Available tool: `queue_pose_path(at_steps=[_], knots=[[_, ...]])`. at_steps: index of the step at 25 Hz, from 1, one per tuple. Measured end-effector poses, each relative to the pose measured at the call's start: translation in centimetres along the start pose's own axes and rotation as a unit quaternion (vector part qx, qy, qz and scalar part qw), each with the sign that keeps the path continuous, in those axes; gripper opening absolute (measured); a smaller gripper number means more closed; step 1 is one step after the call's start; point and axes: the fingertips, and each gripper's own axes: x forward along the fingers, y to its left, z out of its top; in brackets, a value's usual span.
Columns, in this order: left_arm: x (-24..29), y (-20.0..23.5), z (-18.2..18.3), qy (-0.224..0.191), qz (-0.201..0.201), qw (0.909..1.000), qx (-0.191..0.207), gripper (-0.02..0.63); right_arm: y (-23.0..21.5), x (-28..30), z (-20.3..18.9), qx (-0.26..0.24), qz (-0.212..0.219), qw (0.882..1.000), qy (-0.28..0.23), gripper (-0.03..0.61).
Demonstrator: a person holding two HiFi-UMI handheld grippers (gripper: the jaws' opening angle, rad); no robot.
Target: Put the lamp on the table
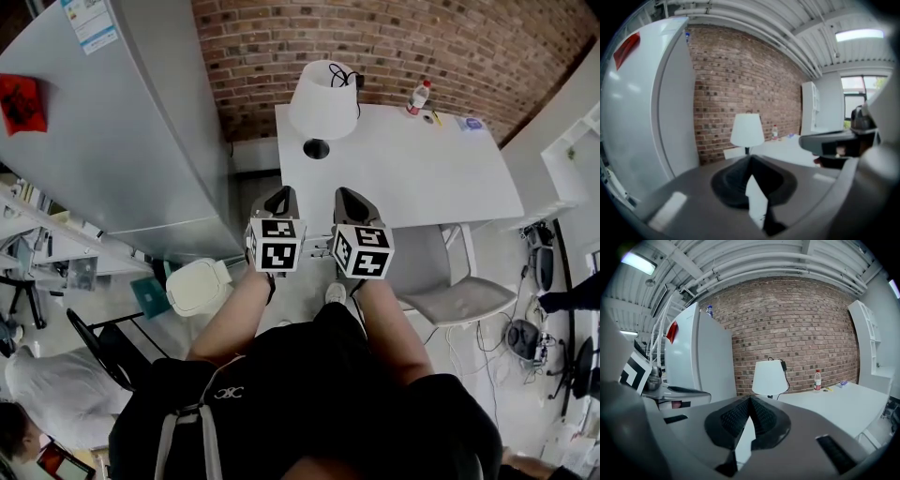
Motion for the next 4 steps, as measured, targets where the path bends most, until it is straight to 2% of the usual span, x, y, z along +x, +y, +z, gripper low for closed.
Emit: queue_pose_path(at_steps=[4], knots=[[0.32,0.07,0.19,0.001,-0.001,1.0000,-0.004,0.000,-0.05,0.31,-0.22,-0.006,0.000,1.000,0.002,-0.002]])
